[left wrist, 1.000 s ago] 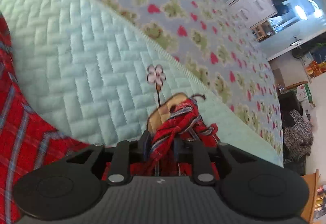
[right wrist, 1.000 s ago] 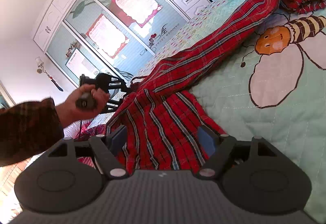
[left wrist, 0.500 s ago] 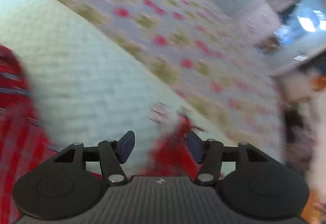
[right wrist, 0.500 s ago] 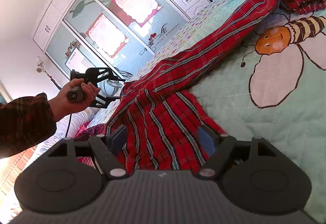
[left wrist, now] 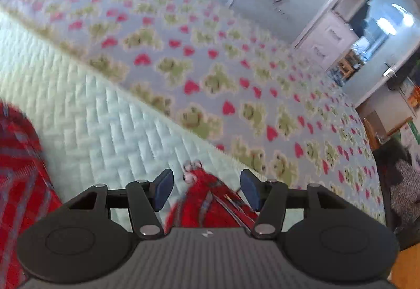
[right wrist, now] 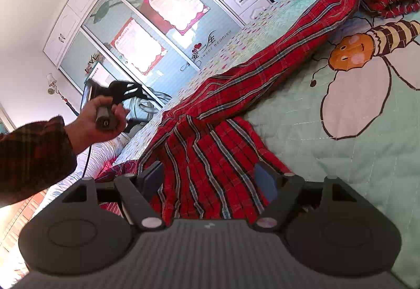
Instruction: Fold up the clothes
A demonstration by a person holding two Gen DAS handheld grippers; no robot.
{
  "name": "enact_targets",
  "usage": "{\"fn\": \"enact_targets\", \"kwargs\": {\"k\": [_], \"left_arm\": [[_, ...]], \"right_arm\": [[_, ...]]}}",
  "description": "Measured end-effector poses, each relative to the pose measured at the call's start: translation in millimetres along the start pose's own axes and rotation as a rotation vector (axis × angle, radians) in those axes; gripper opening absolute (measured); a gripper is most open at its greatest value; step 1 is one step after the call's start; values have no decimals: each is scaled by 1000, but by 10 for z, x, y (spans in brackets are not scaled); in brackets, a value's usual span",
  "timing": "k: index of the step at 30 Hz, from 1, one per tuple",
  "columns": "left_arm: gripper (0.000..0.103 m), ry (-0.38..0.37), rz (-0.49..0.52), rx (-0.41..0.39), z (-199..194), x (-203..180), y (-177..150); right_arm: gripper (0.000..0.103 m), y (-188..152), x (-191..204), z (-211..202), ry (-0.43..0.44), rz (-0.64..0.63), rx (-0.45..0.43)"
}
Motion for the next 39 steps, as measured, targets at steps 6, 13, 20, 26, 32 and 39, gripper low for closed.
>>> {"fn": "enact_targets", "kwargs": {"k": [6, 13, 20, 26, 32, 39], "left_arm": [[59, 19, 239, -1, 80, -335, -113], [60, 102, 999, -48, 351, -1439, -809], [65, 228, 1244, 65, 951, -1626, -1057], [48, 173, 1422, 52, 1047, -1624, -1146], [1, 65, 1258, 141, 1037, -1573, -1049], [0, -35, 1054, -53, 513, -1421, -899]], "right_arm": [[77, -2, -9, -7, 3, 3, 0], [77, -1, -7, -21, 5, 4, -2], [75, 1, -28, -55, 25, 22, -8], [75, 5, -29, -59, 27, 24, -10], [75, -2, -25, -57, 25, 23, -11], [74, -3, -24, -55, 17, 21, -11]]}}
Point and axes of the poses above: each gripper's, at about its wrist camera, not at the fingertips, and z roughly the way its jaws point, x to its left, y to its top, the point moved 3 cm from there along z, roughly the way its jaws point, and after that the axes turned 9 degrees about z, right-handed, at the moved point
